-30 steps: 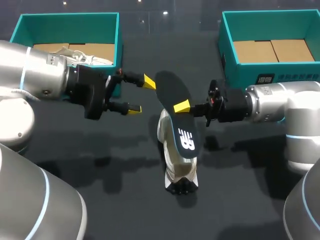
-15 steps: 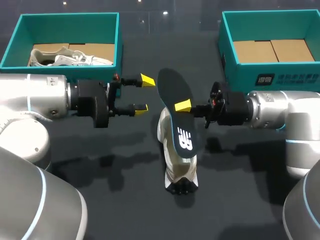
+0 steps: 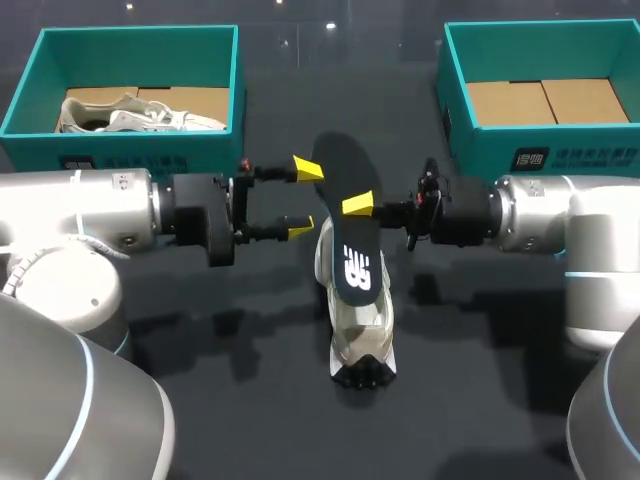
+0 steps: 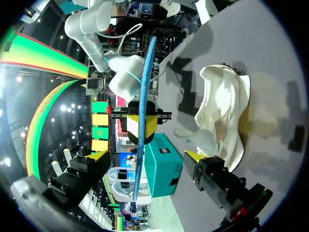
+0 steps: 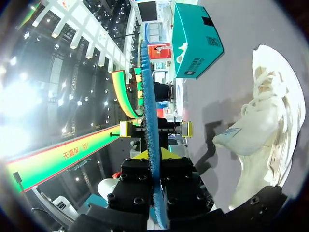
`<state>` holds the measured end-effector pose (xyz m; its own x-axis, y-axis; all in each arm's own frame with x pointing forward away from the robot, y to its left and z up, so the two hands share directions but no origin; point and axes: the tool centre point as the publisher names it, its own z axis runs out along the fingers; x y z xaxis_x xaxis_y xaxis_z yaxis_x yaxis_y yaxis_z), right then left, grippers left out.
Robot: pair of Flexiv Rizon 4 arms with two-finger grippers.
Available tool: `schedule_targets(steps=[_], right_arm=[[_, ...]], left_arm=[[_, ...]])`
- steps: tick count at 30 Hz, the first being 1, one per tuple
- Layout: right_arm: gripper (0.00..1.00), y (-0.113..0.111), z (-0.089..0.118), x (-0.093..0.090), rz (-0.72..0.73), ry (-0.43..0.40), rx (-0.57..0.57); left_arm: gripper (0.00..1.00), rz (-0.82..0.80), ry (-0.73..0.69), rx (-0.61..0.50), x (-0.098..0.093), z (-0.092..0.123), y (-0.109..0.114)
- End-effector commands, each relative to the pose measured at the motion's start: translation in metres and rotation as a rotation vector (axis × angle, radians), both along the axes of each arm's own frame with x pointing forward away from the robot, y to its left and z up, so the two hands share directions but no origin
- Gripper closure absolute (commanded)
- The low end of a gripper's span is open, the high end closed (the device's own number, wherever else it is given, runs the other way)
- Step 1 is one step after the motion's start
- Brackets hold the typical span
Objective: Take the shoe out of the shoebox, open the shoe tongue, remove and reinsert the insole, then place the shoe into the shoebox
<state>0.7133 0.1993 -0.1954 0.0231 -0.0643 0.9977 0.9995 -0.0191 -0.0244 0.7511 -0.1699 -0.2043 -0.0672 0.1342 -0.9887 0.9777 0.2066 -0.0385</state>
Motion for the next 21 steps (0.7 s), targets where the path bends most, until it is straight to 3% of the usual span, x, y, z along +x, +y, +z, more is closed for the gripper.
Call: schedule_targets(steps=[1, 4, 8, 13, 15, 21], right_arm=[[1.0, 0.007, 0.007, -0.002, -0.047, 0.008, -0.031], [1.0, 0.01, 0.008, -0.001, -0.059, 0.01, -0.045], [1.0, 0.014, 0.008, 0.0, -0.057, 0.013, -0.051], [1.0, 0.015, 0.007, 0.0, -0.052, 0.018, -0.049], [1.0, 0.015, 0.007, 0.0, -0.048, 0.02, -0.047], [1.0, 0.015, 0.005, -0.001, -0.048, 0.026, -0.044]], left_arm=[[0.0, 0.007, -0.015, -0.006, 0.01, -0.003, -0.012], [0.07, 0.015, -0.025, -0.011, 0.016, -0.003, -0.017], [0.28, 0.017, -0.036, -0.007, 0.021, -0.003, -0.024], [0.38, -0.01, -0.044, -0.007, 0.023, -0.004, -0.032], [0.49, -0.015, -0.052, -0.009, 0.024, -0.004, -0.034], [0.55, -0.016, -0.077, -0.023, 0.022, 0.0, -0.039]])
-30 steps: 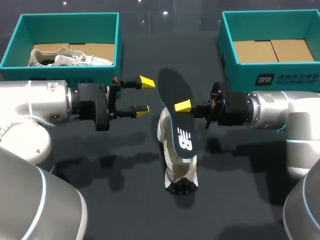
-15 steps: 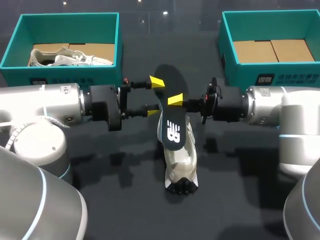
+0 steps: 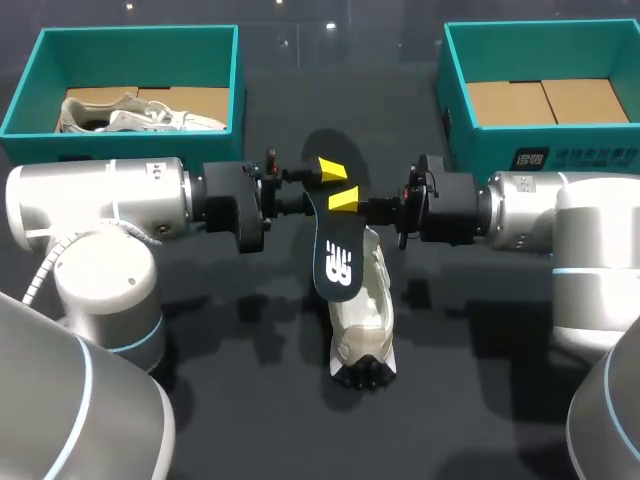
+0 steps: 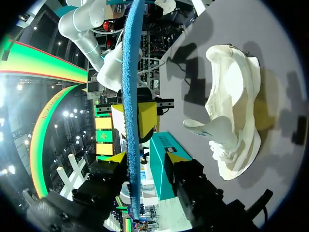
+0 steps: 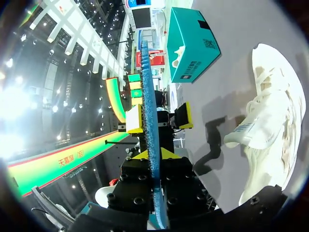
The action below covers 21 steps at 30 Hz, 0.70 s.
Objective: Take the shoe out of the shoebox, open the shoe tongue, remove and reinsert the insole, then place the shoe into the shoebox
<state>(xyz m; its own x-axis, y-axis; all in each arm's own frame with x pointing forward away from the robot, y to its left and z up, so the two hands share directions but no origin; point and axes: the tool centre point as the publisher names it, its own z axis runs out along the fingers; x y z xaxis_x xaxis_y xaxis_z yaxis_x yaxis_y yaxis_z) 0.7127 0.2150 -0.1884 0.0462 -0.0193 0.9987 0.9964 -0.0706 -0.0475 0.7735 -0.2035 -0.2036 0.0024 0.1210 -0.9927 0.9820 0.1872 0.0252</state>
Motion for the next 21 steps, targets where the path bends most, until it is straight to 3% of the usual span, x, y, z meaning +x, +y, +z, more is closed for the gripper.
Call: schedule_targets(steps=[1, 19, 21], right_arm=[[1.0, -0.001, -0.002, -0.001, 0.0, 0.001, 0.004], [1.0, -0.003, -0.004, -0.002, -0.023, -0.016, 0.021], [1.0, -0.003, -0.004, -0.002, -0.027, -0.017, 0.023]], left_arm=[[0.56, 0.001, -0.011, -0.012, -0.001, 0.0, -0.006], [0.72, 0.037, -0.043, -0.02, -0.011, -0.001, -0.009], [0.7, 0.033, -0.046, -0.018, -0.013, -0.001, -0.009]])
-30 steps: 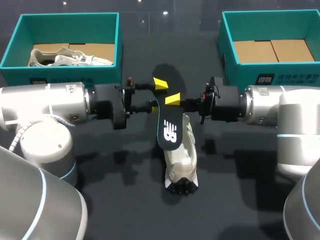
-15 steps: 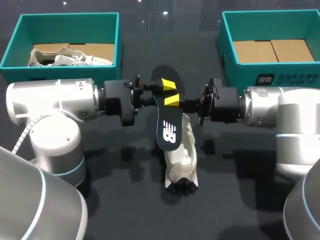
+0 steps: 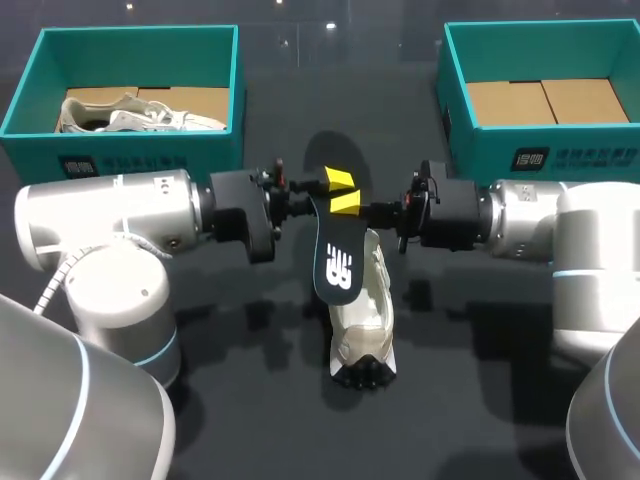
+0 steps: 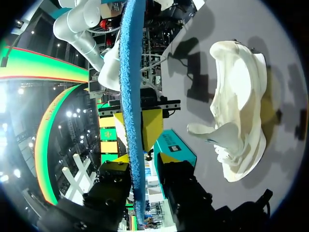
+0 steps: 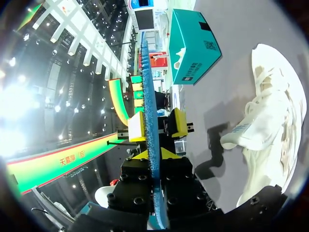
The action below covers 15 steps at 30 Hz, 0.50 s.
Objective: Take the shoe out of the shoebox, open the shoe tongue, remove and reinsert the insole, then place the shoe into the shoebox
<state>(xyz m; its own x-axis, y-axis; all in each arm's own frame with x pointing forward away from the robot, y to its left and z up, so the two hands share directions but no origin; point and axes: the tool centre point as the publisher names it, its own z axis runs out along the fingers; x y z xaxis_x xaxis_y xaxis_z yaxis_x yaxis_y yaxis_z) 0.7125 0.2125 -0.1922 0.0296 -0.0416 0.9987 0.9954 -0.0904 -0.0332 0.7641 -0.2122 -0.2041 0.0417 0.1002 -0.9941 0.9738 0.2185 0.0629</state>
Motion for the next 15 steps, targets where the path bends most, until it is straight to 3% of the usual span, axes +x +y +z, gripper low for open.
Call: schedule_targets(steps=[1, 7, 8, 9, 15], right_arm=[[1.0, -0.0005, -0.0002, -0.002, -0.008, -0.001, 0.002], [1.0, -0.0002, -0.0001, -0.0024, -0.009, -0.002, 0.002], [1.0, 0.0, -0.0001, -0.0025, -0.009, -0.002, 0.002], [1.0, 0.0003, 0.0, -0.0026, -0.009, -0.002, 0.002], [1.0, 0.0016, -0.0003, -0.0028, 0.003, -0.003, 0.006]], left_arm=[[0.7, 0.001, -0.004, 0.005, -0.0046, -0.0013, -0.0005], [0.86, 0.005, -0.005, 0.009, -0.0045, -0.0024, -0.0001], [0.97, 0.006, -0.006, 0.009, -0.0045, -0.0024, 0.0], [1.0, 0.007, -0.006, 0.01, -0.0043, -0.0025, 0.0], [1.0, 0.009, -0.008, 0.008, -0.0035, -0.0028, 0.0013]])
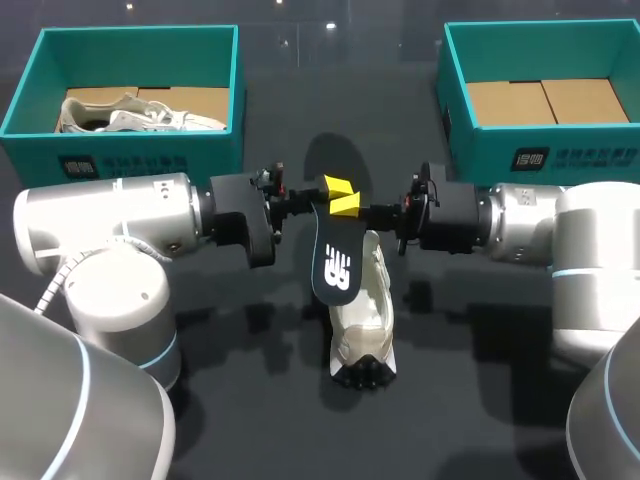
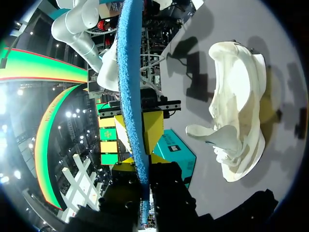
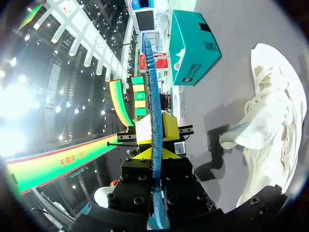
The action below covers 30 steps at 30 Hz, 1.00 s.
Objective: Take the shoe out of the shoebox, open the shoe tongue, remove and reinsert the insole, then place the shoe into the shoebox
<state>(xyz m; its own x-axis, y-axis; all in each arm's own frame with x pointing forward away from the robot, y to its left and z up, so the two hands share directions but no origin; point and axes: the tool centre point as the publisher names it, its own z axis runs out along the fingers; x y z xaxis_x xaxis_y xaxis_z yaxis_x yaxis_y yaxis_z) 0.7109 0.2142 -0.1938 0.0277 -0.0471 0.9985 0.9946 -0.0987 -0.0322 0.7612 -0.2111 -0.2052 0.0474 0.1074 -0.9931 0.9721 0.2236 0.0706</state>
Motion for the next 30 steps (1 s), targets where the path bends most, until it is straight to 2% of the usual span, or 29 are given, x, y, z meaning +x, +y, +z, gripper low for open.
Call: schedule_targets(steps=[1, 3, 4, 5, 10, 14, 19, 30], right_arm=[[0.94, 0.0, 0.001, -0.001, 0.013, -0.003, 0.003], [0.54, 0.0, 0.0, -0.002, 0.017, -0.003, 0.007], [0.19, -0.001, 0.0, -0.002, 0.018, -0.002, 0.01], [0.0, -0.002, 0.0, -0.002, 0.023, -0.002, 0.013], [0.0, -0.011, 0.0, -0.004, 0.047, -0.015, 0.021], [0.0, -0.027, -0.005, -0.004, 0.058, -0.035, -0.005], [0.0, -0.045, -0.008, -0.007, 0.106, -0.101, -0.065], [0.0, -0.045, -0.008, -0.007, 0.106, -0.101, -0.065]], left_arm=[[1.0, 0.003, -0.002, 0.0, -0.001, -0.001, 0.001], [1.0, 0.004, -0.005, -0.002, -0.001, -0.001, 0.003], [1.0, 0.005, -0.007, -0.003, -0.001, 0.0, 0.003], [1.0, 0.006, -0.008, -0.004, -0.001, 0.0, 0.004], [1.0, 0.008, -0.009, -0.009, -0.001, 0.004, 0.009], [1.0, 0.006, -0.01, -0.015, -0.004, 0.008, 0.014], [1.0, 0.005, -0.017, -0.018, -0.009, 0.016, 0.025], [1.0, 0.019, -0.015, 0.01, -0.018, 0.02, 0.041]])
